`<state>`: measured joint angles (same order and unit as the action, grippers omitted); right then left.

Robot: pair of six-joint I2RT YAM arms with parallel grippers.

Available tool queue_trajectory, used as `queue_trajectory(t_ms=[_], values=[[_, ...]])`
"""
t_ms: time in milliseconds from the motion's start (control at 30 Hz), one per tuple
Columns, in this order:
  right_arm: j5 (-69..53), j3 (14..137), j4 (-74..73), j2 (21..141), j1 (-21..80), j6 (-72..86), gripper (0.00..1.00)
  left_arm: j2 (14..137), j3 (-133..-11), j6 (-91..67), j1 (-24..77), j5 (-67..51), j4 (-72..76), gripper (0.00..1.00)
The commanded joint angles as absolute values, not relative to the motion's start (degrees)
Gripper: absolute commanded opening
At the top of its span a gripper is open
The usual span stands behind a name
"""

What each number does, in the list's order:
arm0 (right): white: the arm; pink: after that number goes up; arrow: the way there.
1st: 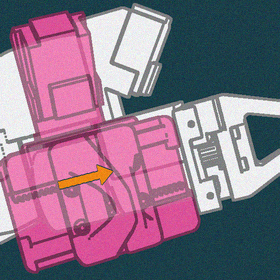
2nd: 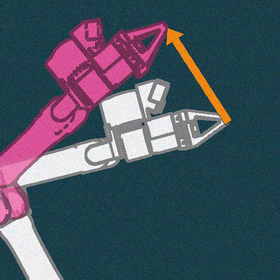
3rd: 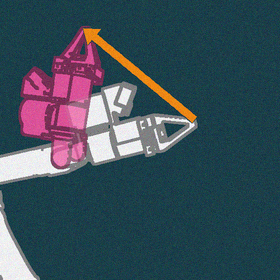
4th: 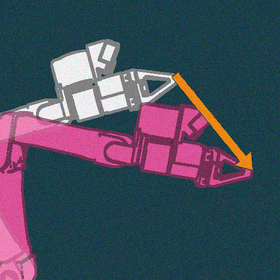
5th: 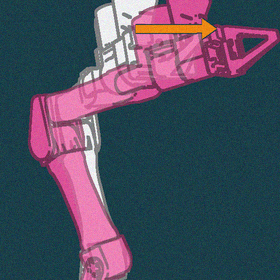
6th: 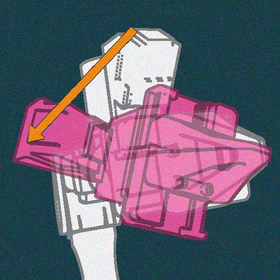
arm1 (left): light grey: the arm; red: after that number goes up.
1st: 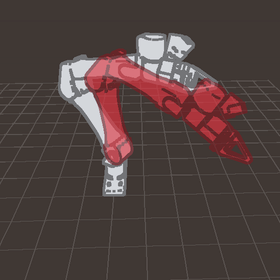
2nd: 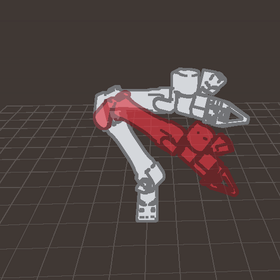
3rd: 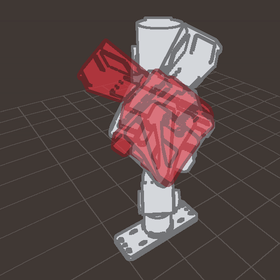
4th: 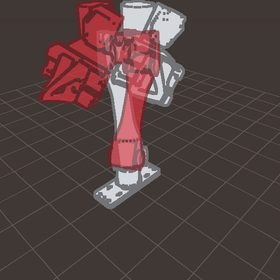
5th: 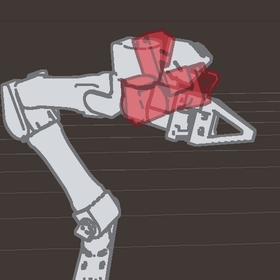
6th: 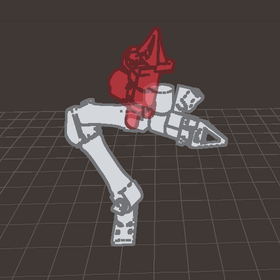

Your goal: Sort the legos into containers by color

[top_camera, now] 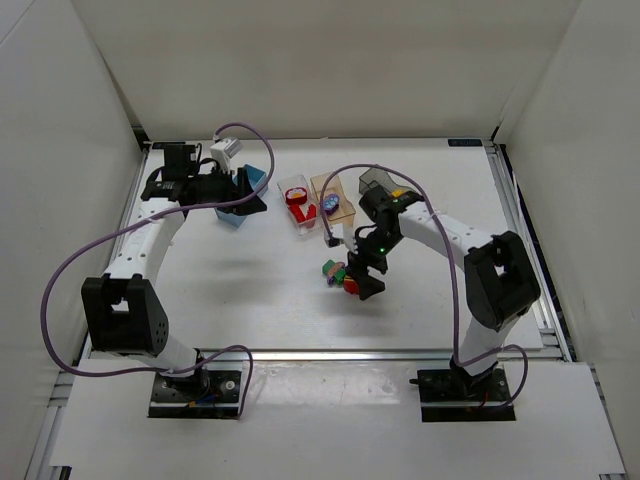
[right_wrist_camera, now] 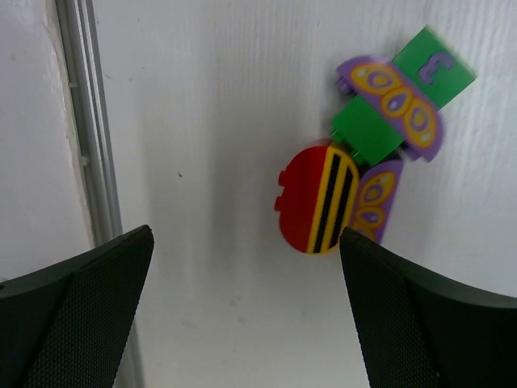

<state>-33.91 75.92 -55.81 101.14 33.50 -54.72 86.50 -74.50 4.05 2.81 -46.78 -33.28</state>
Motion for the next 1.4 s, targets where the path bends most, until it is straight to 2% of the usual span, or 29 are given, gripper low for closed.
queue_trajectory(t_ms=[0, 167, 400, 767, 1367], values=[[-30.42, 71.46, -49.5, 97.12, 34.89, -42.9, 0.99, 84.64, -74.97, 4.13, 2.99, -44.13, -33.14, 0.71], [-24.36, 65.67, -38.44, 95.37, 35.24, -34.03, 0.99, 85.6, -75.85, 3.78, 2.99, -42.8, -33.13, 0.71], [-22.06, 61.44, -28.76, 90.63, 34.89, -32.96, 0.99, 85.96, -75.41, 4.66, 2.99, -42.8, -33.13, 0.71], [-24.96, 60.64, -28.03, 92.81, 34.89, -40.16, 0.99, 86.66, -74.79, 5.18, 2.99, -42.19, -33.13, 0.7], [-22.85, 63.1, -27.15, 101.51, 35.42, -40.96, 0.98, 88.5, -75.49, 4.66, 2.99, -41.66, -32.78, 0.7]])
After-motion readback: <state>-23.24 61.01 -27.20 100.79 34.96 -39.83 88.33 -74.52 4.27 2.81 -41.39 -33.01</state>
